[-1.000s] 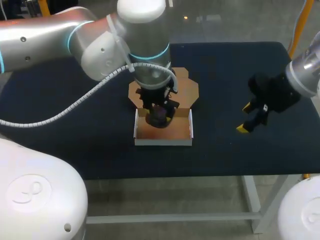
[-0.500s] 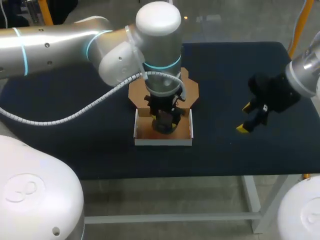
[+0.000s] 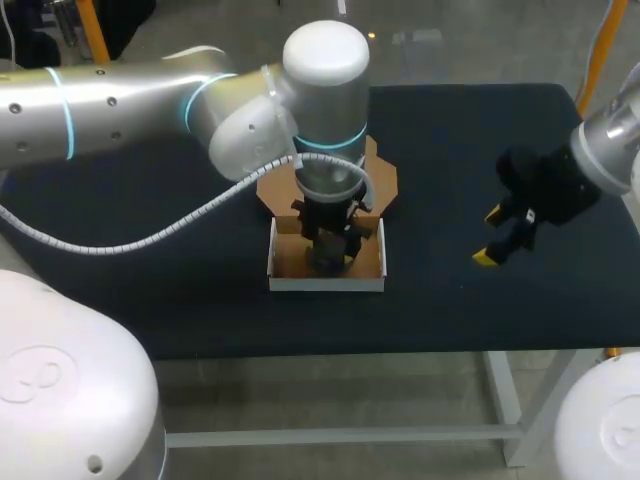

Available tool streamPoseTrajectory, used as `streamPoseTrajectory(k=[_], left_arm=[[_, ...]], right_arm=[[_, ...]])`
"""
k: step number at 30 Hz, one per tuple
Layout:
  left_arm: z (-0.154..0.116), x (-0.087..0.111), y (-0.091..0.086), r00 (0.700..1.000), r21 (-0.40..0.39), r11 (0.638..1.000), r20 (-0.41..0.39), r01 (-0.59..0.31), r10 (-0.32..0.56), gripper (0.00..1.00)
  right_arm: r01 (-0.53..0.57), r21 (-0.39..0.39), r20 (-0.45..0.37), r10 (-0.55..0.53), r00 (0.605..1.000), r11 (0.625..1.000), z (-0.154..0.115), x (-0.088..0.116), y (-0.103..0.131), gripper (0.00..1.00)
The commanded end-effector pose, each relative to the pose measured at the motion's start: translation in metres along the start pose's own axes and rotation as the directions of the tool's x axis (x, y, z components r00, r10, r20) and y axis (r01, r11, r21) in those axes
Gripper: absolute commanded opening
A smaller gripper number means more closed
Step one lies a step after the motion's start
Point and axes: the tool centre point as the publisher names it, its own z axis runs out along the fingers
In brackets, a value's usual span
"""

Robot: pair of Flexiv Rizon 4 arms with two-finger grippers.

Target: Assemble the packaging by folding the flat box into shape, placing the metal phone stand inside, and closing the box properly

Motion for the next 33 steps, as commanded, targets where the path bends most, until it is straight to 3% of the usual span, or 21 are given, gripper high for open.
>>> streamPoseTrajectory(k=[1, 11, 12, 15, 17, 18, 27, 33], left_arm=[[0.006, 0.000, -0.004, 1.000, -0.009, 1.000, 0.008, 0.004, -0.004, 0.00], [0.019, -0.001, -0.006, 1.000, -0.032, 0.999, 0.025, 0.016, -0.015, 0.00], [0.021, -0.002, -0.007, 0.999, -0.035, 0.999, 0.027, 0.022, -0.021, 0.04], [0.023, -0.003, -0.009, 0.999, -0.040, 0.999, 0.033, 0.033, -0.032, 0.49], [0.023, -0.004, -0.009, 0.999, -0.040, 0.999, 0.034, 0.037, -0.035, 0.96], [0.023, -0.004, -0.010, 0.999, -0.040, 0.998, 0.035, 0.039, -0.037, 1.00], [0.017, -0.003, -0.008, 0.997, -0.030, 0.997, 0.030, 0.066, -0.065, 1.00], [0.011, 0.000, -0.004, 0.987, -0.021, 0.987, 0.018, 0.162, -0.162, 1.00]], right_arm=[[0.002, -0.002, -0.005, -0.002, 1.000, 1.000, -0.002, 0.000, -0.001, 1.00], [0.002, -0.002, -0.005, -0.002, 1.000, 1.000, -0.002, 0.000, -0.001, 1.00], [0.002, -0.002, -0.005, -0.002, 1.000, 1.000, -0.002, 0.000, -0.001, 1.00], [0.002, -0.002, -0.005, -0.002, 1.000, 1.000, -0.002, 0.000, -0.001, 1.00], [0.002, -0.002, -0.005, -0.002, 1.000, 1.000, -0.002, 0.000, -0.001, 1.00], [0.002, -0.002, -0.005, -0.002, 1.000, 1.000, -0.002, 0.000, -0.001, 1.00], [0.002, -0.002, -0.005, -0.002, 1.000, 1.000, -0.002, 0.000, -0.001, 1.00], [0.002, -0.002, -0.005, -0.002, 1.000, 1.000, -0.002, 0.000, -0.001, 1.00]])
